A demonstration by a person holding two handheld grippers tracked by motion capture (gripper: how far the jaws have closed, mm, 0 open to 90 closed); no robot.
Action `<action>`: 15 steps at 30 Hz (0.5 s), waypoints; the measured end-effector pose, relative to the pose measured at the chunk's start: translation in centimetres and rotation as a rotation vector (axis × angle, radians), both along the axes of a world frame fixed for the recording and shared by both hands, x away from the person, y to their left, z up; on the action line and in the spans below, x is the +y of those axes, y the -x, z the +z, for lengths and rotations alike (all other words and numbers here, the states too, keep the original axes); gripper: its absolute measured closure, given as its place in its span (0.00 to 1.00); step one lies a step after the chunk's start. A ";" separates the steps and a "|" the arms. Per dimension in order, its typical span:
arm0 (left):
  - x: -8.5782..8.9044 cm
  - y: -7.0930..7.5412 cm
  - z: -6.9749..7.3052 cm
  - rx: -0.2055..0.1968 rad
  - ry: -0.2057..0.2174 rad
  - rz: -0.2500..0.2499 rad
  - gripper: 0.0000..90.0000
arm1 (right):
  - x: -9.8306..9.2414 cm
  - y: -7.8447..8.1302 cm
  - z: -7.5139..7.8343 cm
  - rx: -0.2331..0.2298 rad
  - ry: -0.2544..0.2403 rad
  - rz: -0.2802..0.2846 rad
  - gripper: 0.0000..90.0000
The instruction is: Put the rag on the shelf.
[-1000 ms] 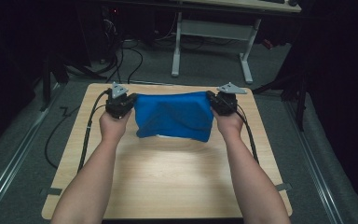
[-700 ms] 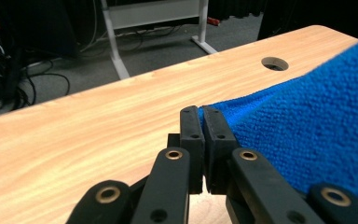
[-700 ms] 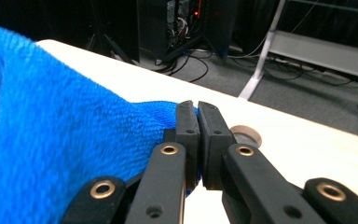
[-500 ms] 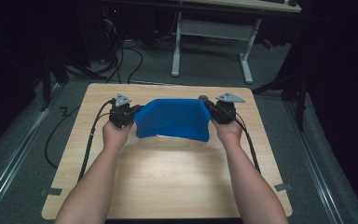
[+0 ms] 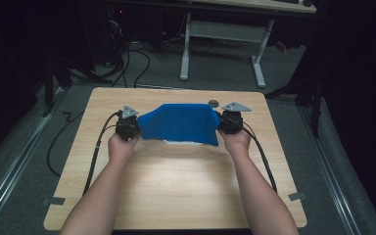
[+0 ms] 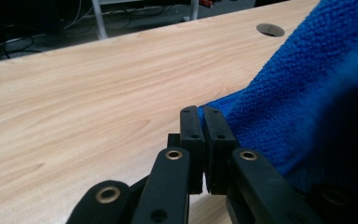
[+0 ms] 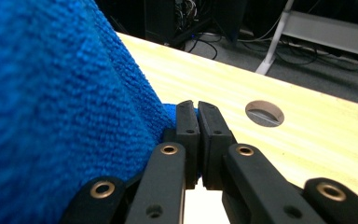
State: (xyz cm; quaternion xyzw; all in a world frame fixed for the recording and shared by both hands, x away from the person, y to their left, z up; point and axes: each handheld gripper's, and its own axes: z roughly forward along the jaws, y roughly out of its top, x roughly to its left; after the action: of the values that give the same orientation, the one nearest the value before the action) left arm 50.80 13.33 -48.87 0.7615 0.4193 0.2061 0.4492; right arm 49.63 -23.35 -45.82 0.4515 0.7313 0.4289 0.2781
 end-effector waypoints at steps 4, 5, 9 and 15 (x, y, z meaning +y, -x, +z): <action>0.1 0.2 -0.2 0.007 0.010 -0.004 0.98 | -0.3 0.0 -0.4 0.007 -0.015 -0.009 0.98; 0.1 0.2 -0.2 0.009 0.010 -0.005 0.98 | -0.5 0.0 -0.5 0.010 -0.021 -0.010 0.98; -0.1 0.3 -0.5 0.019 -0.005 -0.010 0.97 | -0.8 0.1 -1.0 0.025 -0.018 -0.012 0.98; 0.0 0.5 -0.5 0.019 0.009 -0.009 0.96 | -0.9 0.2 -1.0 0.023 -0.011 -0.014 0.97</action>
State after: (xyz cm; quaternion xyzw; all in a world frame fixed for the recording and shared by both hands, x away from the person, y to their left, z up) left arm 50.31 13.37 -49.33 0.7633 0.4209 0.1950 0.4496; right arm 49.46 -24.22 -46.87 0.4631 0.7288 0.4260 0.2701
